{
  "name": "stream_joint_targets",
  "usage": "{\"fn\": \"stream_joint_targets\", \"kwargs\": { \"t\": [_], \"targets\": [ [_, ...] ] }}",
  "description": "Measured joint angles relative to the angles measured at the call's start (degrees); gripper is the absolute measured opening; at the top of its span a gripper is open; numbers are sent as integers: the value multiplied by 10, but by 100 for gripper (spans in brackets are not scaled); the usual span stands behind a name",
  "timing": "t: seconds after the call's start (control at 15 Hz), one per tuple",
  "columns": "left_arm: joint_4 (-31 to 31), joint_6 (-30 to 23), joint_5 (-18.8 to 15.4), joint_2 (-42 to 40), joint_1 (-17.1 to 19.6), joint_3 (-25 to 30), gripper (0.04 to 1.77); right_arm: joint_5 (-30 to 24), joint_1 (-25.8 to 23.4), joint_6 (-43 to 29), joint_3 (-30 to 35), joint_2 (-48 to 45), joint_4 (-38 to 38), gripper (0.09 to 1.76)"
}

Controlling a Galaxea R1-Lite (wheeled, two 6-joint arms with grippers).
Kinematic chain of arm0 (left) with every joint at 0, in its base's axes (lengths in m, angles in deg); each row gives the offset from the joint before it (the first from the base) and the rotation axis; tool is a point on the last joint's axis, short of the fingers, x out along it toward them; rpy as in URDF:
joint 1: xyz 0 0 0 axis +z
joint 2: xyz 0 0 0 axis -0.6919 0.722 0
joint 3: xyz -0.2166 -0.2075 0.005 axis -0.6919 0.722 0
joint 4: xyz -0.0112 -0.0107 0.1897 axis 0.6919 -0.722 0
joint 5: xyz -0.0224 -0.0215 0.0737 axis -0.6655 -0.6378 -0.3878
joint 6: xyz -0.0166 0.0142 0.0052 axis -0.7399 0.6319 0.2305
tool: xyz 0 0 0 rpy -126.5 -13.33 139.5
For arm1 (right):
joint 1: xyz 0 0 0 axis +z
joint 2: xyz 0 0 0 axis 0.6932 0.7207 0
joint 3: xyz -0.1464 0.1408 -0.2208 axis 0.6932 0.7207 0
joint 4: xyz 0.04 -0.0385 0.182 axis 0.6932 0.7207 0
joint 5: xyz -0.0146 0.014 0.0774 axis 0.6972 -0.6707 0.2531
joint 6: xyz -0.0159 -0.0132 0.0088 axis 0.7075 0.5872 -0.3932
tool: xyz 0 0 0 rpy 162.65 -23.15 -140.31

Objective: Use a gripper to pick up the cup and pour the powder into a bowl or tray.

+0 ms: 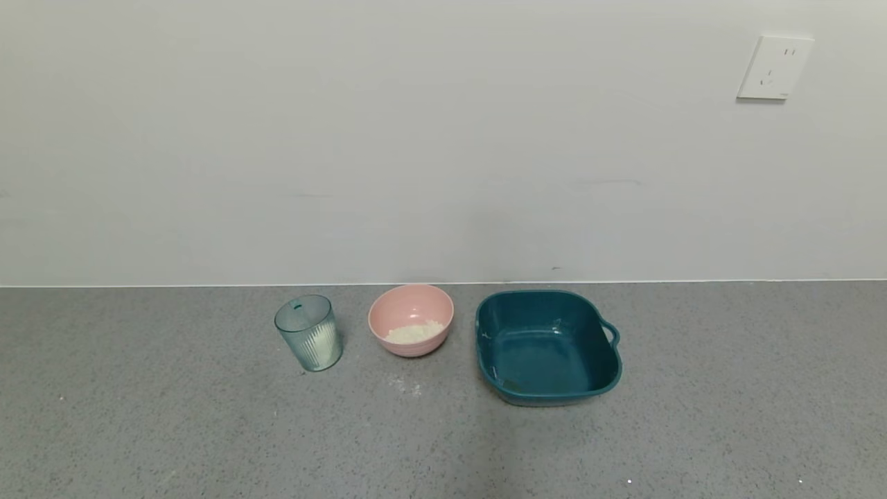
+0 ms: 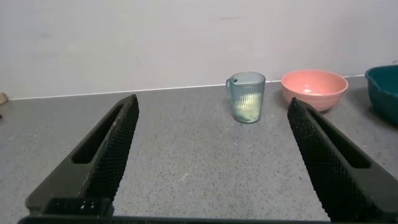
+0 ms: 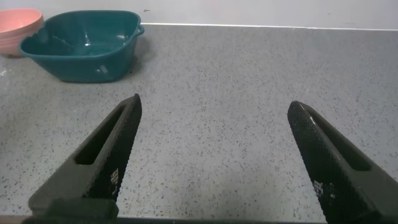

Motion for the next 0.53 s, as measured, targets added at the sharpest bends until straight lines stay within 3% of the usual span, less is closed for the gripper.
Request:
{"fn": "stream_joint_targets", "kwargs": {
  "t": [0.2,0.53],
  "targets": [
    [-10,-5,-24,-2,0,29,172,0,0,0,0,0,0,171],
    [-83,-40,-59,-3,0,34,172,0,0,0,0,0,0,171]
  ]
}}
